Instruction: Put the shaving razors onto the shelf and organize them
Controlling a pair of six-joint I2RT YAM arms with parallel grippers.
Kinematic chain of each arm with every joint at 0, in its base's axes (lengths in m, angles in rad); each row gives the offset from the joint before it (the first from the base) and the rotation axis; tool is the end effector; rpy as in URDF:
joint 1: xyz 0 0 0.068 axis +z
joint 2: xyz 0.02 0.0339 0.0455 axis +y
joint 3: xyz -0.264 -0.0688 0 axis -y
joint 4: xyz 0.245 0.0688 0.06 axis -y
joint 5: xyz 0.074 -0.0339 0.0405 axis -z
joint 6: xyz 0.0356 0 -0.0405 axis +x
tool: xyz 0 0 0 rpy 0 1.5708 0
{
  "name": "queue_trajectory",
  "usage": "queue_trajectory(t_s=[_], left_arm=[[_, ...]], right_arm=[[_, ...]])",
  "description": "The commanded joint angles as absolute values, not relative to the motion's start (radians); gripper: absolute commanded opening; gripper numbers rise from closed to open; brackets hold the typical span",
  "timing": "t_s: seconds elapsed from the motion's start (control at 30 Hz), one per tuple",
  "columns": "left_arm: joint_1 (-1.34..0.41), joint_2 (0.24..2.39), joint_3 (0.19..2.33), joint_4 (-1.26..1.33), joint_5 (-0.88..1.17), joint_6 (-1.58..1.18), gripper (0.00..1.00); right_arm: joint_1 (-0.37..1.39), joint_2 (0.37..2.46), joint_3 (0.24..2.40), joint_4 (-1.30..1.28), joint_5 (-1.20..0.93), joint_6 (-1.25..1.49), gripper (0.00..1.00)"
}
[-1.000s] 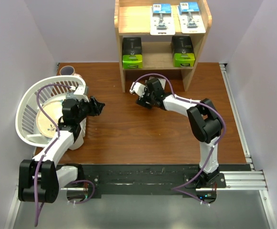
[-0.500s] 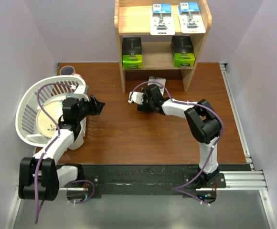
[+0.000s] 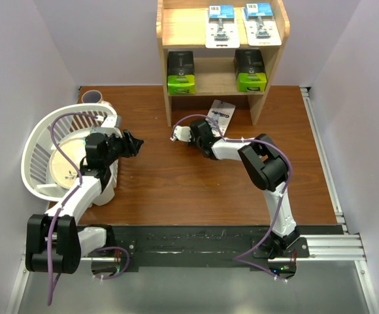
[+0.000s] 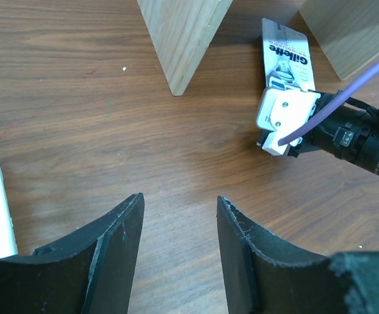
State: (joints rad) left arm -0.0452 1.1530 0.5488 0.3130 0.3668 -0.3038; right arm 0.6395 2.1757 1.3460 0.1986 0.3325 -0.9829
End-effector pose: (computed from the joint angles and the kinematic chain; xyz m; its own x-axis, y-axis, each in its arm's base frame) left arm 0.2505 -0.0241 0.2342 -0.3890 -0.2619 -0.8832 0.2819 0.8789 -0.3848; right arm 0.3814 0.2692 0.1269 0.0309 -0.9573 -0.2875 -0.5895 0.2149 -0.7786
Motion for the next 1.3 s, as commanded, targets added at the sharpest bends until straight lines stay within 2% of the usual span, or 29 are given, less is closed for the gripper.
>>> queue_trajectory(t_s=[0.0, 0.03, 0.3, 0.47, 0.7, 0.97, 1.27], left_arm=[[-0.034, 1.146, 0.578, 0.348, 0.367, -0.307, 0.54], [-0.032, 1.143, 0.577, 0.35, 0.367, -0.308, 0.54], [-0.034, 1.117, 0.566, 0.356, 0.367, -0.311, 0.54], [-0.034, 1.097, 0.558, 0.365, 0.368, -0.307, 0.54], [-0.034, 1.066, 0.531, 0.377, 0.39, -0.313, 0.54], [-0.034, 1.045, 0.538, 0.35, 0.411, -0.302, 0.54], [-0.034, 1.042, 0.545, 0.311, 0.417, -0.278, 0.54]], right_arm=[[0.643, 2.155, 1.348, 0.147, 0.403, -0.936, 0.03], [0.649, 2.142, 1.339, 0.144, 0.403, -0.93, 0.0], [0.718, 1.901, 1.374, -0.115, 0.333, -0.71, 0.0], [0.758, 1.689, 1.411, -0.323, 0.17, -0.554, 0.0], [0.756, 1.52, 1.471, -0.652, -0.113, -0.46, 0.0], [0.701, 1.493, 1.47, -0.811, -0.508, -0.376, 0.0], [0.474, 1.577, 1.398, -0.664, -0.747, -0.074, 0.0]])
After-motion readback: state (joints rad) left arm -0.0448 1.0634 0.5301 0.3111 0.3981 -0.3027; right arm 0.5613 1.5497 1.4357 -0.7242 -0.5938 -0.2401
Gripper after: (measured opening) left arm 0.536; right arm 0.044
